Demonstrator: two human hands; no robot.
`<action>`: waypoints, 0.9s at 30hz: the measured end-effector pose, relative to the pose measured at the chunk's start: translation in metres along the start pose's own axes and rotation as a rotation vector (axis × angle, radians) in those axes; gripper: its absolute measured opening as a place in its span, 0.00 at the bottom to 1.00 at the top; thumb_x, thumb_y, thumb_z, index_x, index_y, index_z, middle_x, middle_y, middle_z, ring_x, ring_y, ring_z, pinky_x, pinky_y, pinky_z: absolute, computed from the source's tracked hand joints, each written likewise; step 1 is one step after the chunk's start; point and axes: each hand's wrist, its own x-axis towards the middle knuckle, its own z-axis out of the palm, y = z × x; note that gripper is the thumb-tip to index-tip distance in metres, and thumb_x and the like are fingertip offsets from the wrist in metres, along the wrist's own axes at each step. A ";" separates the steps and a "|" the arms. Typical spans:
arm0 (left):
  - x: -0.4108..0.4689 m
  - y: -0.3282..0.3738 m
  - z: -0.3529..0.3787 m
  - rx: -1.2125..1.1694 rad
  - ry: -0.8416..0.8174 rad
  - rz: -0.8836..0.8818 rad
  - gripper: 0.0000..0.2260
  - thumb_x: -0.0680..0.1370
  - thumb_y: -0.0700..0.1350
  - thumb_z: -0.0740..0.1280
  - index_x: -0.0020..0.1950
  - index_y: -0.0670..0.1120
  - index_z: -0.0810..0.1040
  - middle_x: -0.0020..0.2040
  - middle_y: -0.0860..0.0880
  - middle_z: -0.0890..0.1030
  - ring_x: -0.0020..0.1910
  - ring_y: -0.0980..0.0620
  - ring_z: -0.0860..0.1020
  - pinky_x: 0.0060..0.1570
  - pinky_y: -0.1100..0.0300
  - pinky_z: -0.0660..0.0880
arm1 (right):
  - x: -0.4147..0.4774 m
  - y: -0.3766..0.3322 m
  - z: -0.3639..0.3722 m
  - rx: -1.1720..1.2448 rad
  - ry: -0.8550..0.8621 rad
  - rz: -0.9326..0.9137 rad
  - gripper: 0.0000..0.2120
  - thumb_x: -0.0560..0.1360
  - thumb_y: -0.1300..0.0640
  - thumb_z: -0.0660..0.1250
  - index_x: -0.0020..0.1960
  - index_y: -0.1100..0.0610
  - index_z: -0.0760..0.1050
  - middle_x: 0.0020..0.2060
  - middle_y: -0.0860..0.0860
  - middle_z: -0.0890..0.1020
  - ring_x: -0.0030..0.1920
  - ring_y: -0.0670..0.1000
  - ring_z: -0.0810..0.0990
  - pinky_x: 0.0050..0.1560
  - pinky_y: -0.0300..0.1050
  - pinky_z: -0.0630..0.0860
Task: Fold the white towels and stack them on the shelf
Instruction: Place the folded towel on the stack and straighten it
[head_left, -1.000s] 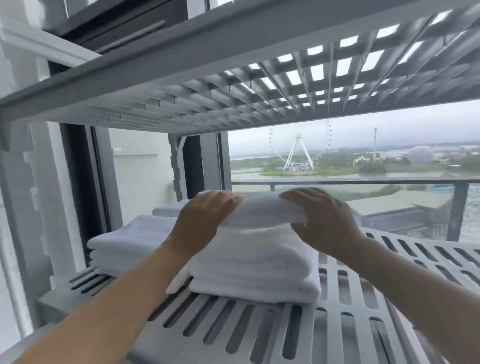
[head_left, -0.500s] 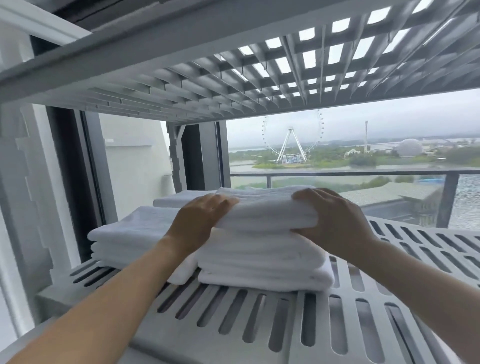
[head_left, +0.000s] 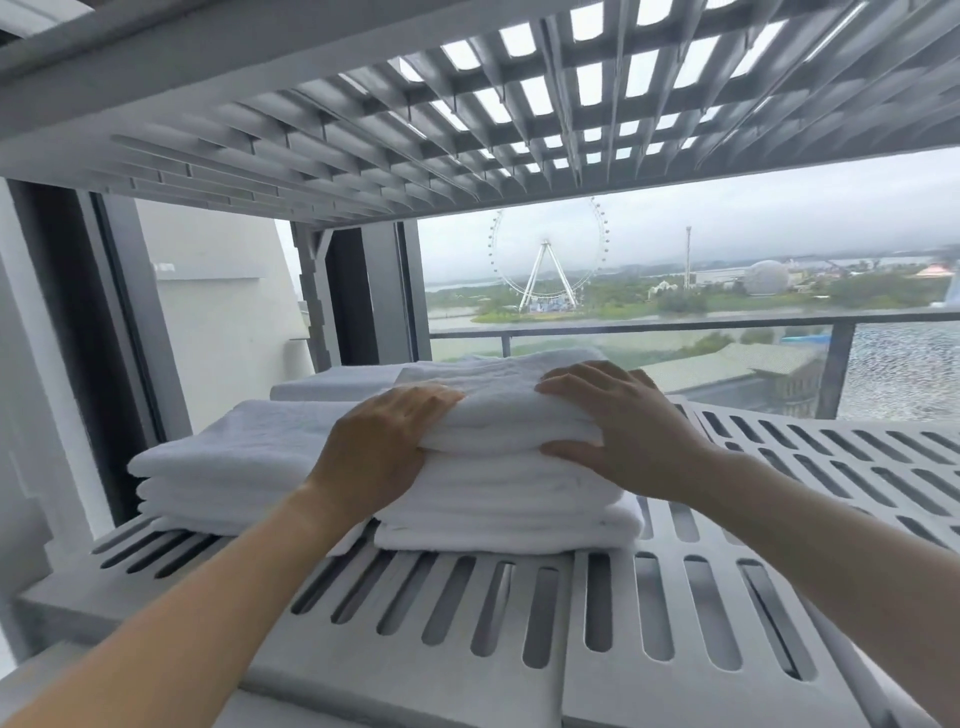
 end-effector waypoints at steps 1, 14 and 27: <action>-0.002 0.000 0.000 0.004 0.017 0.004 0.31 0.61 0.29 0.68 0.62 0.48 0.75 0.59 0.50 0.79 0.55 0.46 0.79 0.48 0.54 0.77 | -0.004 0.001 -0.001 0.027 -0.003 -0.009 0.24 0.72 0.40 0.64 0.65 0.49 0.67 0.64 0.45 0.73 0.65 0.48 0.68 0.60 0.45 0.63; -0.044 0.020 0.027 -0.021 -0.056 -0.048 0.36 0.68 0.53 0.63 0.73 0.45 0.57 0.72 0.42 0.64 0.72 0.45 0.60 0.69 0.47 0.57 | -0.035 -0.006 0.023 0.193 0.071 0.067 0.33 0.68 0.52 0.70 0.70 0.50 0.60 0.71 0.49 0.60 0.71 0.47 0.58 0.64 0.31 0.55; -0.013 0.010 0.009 0.102 -0.083 -0.026 0.40 0.60 0.44 0.70 0.72 0.47 0.60 0.67 0.45 0.70 0.64 0.46 0.66 0.59 0.47 0.66 | 0.002 0.010 -0.028 0.266 -0.033 0.045 0.28 0.66 0.63 0.70 0.65 0.56 0.69 0.61 0.50 0.73 0.55 0.45 0.71 0.53 0.33 0.67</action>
